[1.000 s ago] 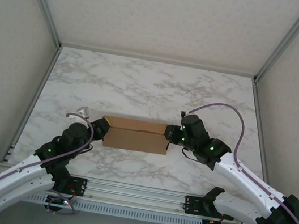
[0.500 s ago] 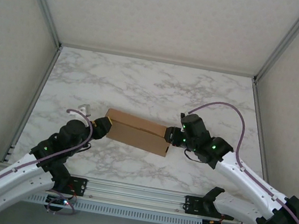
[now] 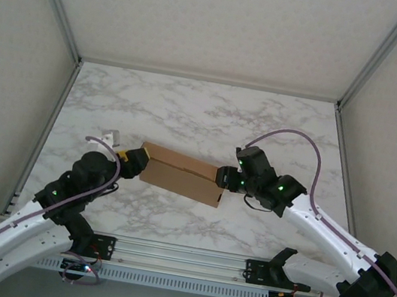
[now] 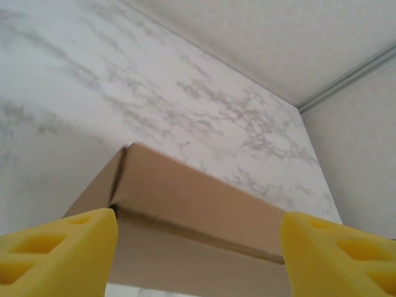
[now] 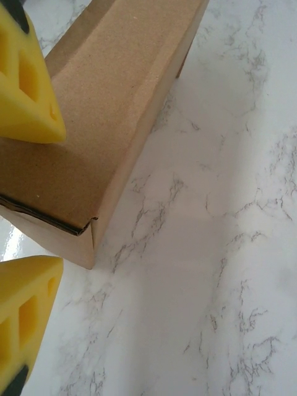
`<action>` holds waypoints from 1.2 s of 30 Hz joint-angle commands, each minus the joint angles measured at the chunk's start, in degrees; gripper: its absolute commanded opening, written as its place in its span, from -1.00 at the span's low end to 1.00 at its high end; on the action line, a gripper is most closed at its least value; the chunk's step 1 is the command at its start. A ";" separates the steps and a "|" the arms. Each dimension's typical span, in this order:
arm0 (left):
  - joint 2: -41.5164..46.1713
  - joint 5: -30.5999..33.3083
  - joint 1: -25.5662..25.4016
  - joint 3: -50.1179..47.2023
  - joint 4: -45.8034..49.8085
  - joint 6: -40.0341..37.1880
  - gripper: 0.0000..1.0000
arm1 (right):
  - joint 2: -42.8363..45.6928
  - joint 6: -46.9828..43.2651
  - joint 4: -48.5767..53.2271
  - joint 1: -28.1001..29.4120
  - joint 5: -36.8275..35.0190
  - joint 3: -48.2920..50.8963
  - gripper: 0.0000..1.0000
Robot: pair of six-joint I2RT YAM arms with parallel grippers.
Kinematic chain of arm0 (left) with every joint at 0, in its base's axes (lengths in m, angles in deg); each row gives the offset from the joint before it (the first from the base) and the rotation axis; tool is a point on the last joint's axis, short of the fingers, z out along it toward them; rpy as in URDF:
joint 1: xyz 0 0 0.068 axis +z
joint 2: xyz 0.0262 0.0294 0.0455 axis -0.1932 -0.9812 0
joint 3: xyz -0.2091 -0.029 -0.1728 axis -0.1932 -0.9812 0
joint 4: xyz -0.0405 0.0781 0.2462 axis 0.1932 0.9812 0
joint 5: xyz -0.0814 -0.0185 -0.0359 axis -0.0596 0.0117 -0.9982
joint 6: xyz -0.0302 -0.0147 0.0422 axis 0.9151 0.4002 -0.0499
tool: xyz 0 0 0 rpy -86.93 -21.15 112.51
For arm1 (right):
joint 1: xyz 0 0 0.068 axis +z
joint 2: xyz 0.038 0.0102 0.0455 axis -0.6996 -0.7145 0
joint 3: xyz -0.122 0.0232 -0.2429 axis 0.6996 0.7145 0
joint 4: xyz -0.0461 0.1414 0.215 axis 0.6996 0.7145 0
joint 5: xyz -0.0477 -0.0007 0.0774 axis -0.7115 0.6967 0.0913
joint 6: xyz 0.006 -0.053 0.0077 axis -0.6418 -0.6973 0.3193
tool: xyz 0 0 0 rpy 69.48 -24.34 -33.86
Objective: Fold the paper box
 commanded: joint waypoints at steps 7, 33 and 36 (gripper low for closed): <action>-8.10 -7.25 6.01 6.79 1.21 -14.48 0.35 | 1.48 -1.35 4.39 -0.41 0.59 -3.91 0.12; -10.08 -39.67 22.56 -9.22 -16.21 6.76 -0.06 | 4.08 2.75 -0.03 -10.27 15.57 4.40 -0.16; -8.41 -39.19 21.64 -9.80 -15.60 9.06 -0.10 | 2.85 1.50 -1.18 -10.67 15.42 3.51 -0.16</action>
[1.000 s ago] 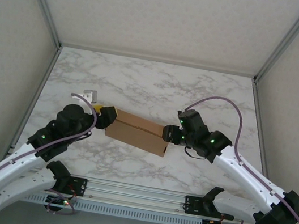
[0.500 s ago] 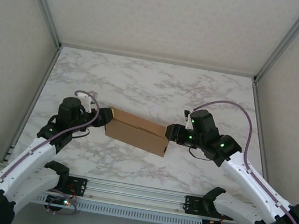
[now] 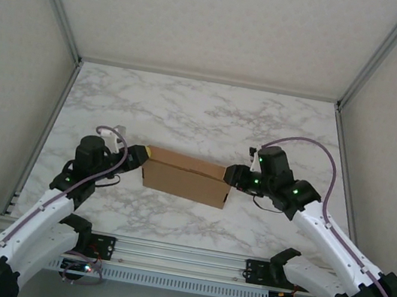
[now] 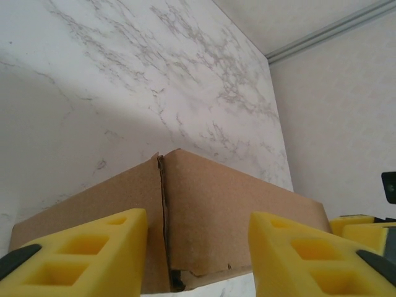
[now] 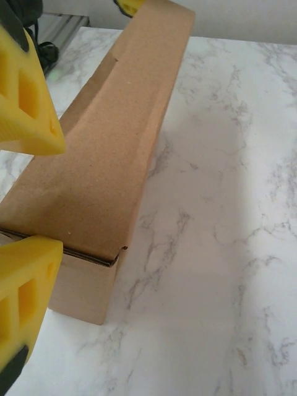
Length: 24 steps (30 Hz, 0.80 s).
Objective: Fold the paper box
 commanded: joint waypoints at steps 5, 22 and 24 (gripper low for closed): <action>5.54 1.80 -6.39 -4.01 -2.12 8.09 -0.12 | -3.88 -3.90 1.97 -0.27 -0.51 -3.87 -0.16; 16.13 8.14 -13.27 -7.24 6.59 10.43 -0.22 | 4.21 -2.63 2.84 -0.15 1.85 0.77 -0.17; 17.50 8.90 -13.88 -8.12 7.53 11.60 -0.25 | 5.45 -2.73 3.41 -0.19 2.08 1.29 -0.17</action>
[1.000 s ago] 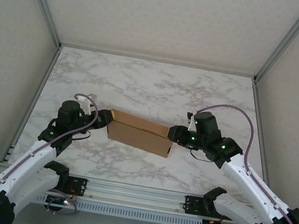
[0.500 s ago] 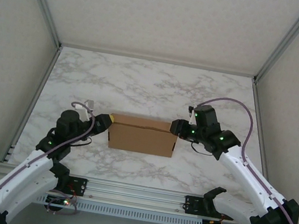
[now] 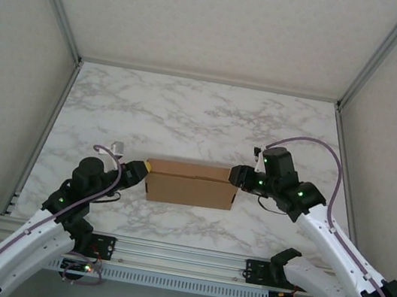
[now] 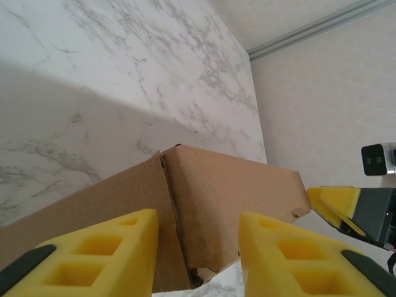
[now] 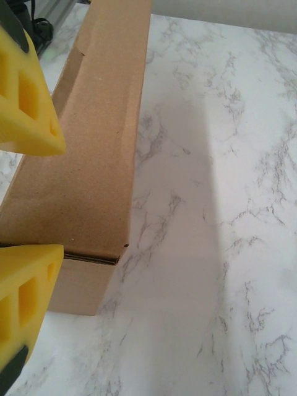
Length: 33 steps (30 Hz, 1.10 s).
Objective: Fold the paper box
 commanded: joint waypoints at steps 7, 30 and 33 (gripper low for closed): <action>3.35 0.00 -3.44 -4.39 3.49 4.87 -0.33 | 2.58 -1.34 3.51 0.97 2.43 0.08 -0.17; -1.30 3.54 -4.20 -4.63 9.17 4.25 -0.70 | -1.12 -4.31 14.39 0.78 -4.37 -7.89 -0.06; -2.03 4.59 -4.59 -3.99 10.16 3.91 -0.66 | -2.07 -4.19 15.01 0.33 -4.57 -6.65 -0.01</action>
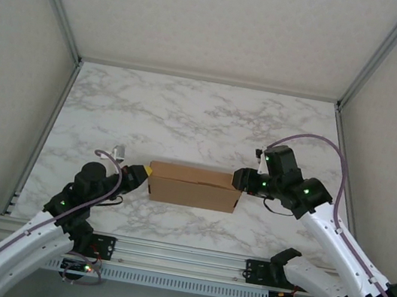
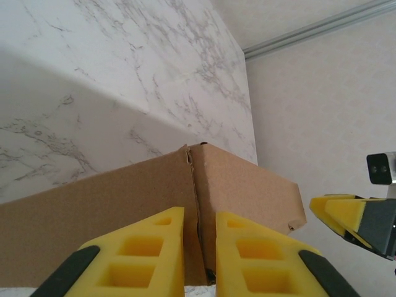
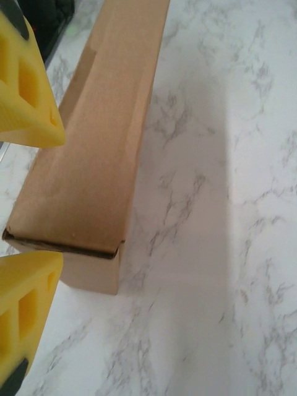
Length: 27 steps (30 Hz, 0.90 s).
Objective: Fold the paper box
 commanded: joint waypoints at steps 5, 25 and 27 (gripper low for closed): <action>-3.21 3.16 -1.49 -0.76 14.03 -0.63 -0.60 | -1.95 -0.22 1.92 -0.39 -2.00 1.55 0.00; -12.57 10.70 -12.12 6.65 18.89 -2.58 -0.61 | 0.46 3.30 -4.49 -0.48 3.36 9.95 -0.42; -12.42 11.75 -12.12 7.50 16.81 -3.72 -0.64 | 0.84 2.09 -6.14 -0.35 3.99 9.08 -0.45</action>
